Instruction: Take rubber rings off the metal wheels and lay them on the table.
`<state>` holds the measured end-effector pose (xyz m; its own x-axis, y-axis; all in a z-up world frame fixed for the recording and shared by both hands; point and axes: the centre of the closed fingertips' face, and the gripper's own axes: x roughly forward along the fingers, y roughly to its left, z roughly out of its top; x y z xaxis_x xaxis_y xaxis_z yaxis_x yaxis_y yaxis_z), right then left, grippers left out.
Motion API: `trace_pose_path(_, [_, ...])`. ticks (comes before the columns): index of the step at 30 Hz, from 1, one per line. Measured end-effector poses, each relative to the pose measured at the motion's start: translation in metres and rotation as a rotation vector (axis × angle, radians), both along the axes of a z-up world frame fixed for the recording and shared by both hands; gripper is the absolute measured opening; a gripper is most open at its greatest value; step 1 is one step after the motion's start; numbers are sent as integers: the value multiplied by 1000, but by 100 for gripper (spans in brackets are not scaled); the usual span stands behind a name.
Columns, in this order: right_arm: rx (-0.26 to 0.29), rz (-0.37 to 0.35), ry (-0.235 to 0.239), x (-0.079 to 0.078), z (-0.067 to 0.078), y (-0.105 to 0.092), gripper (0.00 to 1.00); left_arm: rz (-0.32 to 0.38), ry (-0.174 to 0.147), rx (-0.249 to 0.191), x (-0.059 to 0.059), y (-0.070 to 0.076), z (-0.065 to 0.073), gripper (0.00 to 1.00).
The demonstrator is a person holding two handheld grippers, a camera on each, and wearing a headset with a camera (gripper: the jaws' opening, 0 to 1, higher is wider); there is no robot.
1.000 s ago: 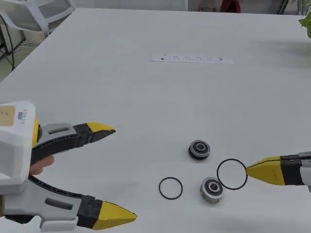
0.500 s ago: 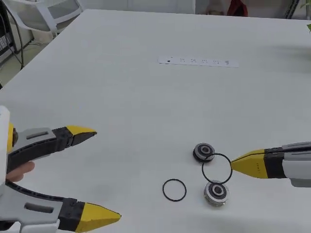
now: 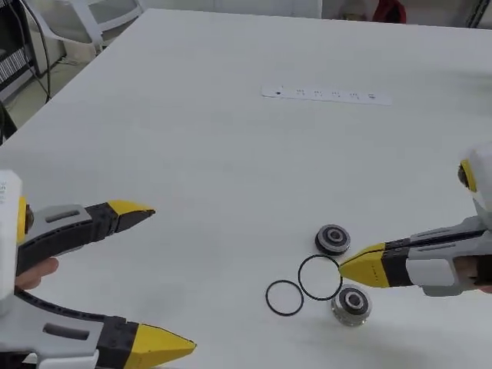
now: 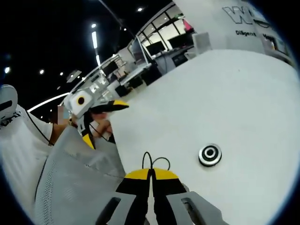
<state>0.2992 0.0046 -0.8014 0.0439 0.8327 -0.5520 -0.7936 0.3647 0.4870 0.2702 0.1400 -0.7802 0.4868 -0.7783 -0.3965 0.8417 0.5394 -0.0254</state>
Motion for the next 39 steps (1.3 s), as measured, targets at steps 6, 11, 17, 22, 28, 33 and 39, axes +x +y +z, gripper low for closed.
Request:
trace_pose_path(6, [-48, -6, 26, 6, -20, 1, 0, 9, 9, -14, 0, -1, -2, 94])
trace_pose_path(11, [-67, -8, 32, 9, -28, 2, 0, 22, 34, -25, -2, 0, -8, 93])
trace_pose_path(17, [-82, -40, 40, 18, -32, -5, 0, 24, 40, -27, -4, -1, -11, 93])
trace_pose_path(22, [-106, -44, 58, 17, -38, -10, 0, 28, 40, -29, -4, 0, -11, 92])
trace_pose_path(28, [-127, -43, 62, 19, -44, -9, 0, 32, 41, -28, -4, 1, -12, 92])
trace_pose_path(33, [-143, -34, 60, 19, -48, -6, 0, 36, 44, -27, -5, 3, -13, 92])
trace_pose_path(39, [-155, -16, 59, 17, -52, -2, 0, 40, 45, -26, -5, 3, -14, 92])
